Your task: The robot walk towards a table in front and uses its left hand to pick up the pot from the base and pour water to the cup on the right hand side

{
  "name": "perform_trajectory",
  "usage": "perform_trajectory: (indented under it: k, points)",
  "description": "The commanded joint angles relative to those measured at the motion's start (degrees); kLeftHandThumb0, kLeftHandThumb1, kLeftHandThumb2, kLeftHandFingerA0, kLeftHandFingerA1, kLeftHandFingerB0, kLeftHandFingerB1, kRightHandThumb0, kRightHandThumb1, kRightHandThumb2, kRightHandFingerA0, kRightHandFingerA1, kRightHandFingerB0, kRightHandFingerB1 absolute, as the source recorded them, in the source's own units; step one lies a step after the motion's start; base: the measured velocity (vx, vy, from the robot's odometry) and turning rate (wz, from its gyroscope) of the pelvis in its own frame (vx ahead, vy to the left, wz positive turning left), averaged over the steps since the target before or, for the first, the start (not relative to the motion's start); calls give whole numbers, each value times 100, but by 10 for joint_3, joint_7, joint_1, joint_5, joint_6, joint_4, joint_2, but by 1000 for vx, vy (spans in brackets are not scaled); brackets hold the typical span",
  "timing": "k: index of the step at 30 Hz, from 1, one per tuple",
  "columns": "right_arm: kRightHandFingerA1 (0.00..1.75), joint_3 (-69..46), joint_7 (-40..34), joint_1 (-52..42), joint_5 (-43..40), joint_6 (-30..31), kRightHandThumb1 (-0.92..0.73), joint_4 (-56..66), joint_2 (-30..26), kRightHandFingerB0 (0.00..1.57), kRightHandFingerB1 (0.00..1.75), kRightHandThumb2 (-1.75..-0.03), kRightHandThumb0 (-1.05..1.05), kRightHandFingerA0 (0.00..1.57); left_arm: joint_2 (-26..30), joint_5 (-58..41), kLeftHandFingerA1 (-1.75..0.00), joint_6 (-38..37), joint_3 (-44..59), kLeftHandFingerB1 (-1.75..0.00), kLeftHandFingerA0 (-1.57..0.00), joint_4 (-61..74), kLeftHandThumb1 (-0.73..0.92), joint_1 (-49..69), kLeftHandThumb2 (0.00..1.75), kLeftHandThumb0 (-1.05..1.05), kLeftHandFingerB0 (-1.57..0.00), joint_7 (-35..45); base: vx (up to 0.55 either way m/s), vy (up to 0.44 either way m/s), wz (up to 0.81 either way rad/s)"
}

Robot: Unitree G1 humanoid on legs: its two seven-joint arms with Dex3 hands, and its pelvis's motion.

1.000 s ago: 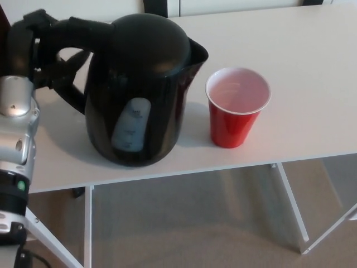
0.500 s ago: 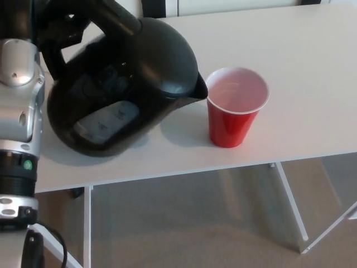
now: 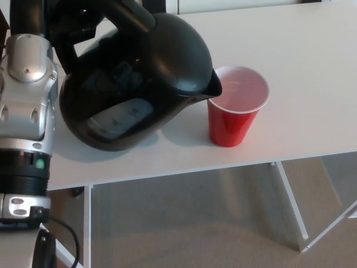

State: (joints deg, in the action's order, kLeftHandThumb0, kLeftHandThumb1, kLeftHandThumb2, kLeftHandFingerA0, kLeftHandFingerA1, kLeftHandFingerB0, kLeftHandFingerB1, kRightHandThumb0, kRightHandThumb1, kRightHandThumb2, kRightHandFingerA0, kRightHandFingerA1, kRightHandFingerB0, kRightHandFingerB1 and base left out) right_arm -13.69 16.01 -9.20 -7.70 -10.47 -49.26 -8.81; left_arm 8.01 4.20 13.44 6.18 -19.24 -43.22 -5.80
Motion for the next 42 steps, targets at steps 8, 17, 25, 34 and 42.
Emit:
perform_trajectory:
  k: [8, 17, 25, 34, 42]
  points:
    - [43, -4, 1, 3, -3, -10, -57, -11, -8, 35, 36, -56, -18, 48, 10, 70, -175, -14, -45, -175, -79, 18, 58, -58, 53, -19, -59, -54, 0, 0, 0]
    - [42, 0, -8, 7, 4, -4, -58, -5, -9, 35, 35, -57, -18, 47, 14, 93, -175, -27, -66, -175, -81, 10, 56, -73, 53, -14, -61, -71, 0, 0, 0]
    - [41, 4, -6, 8, 8, -7, -58, -10, -10, 32, 35, -57, -17, 44, 37, 147, -175, -80, -113, -175, -84, -9, 56, -85, 54, -14, -62, -89, 0, 0, 0]
    - [41, 7, -8, 10, 6, -7, -58, -3, -11, 32, 35, -57, -17, 42, 47, 192, -175, -101, -154, -175, -83, -26, 55, -110, 54, -11, -62, -112, 0, 0, 0]
    - [40, 11, -14, 12, 9, 3, -59, 7, -14, 31, 34, -57, -16, 43, 42, 214, -175, -117, -174, -175, -81, -49, 56, -135, 54, -7, -59, -122, 0, 0, 0]
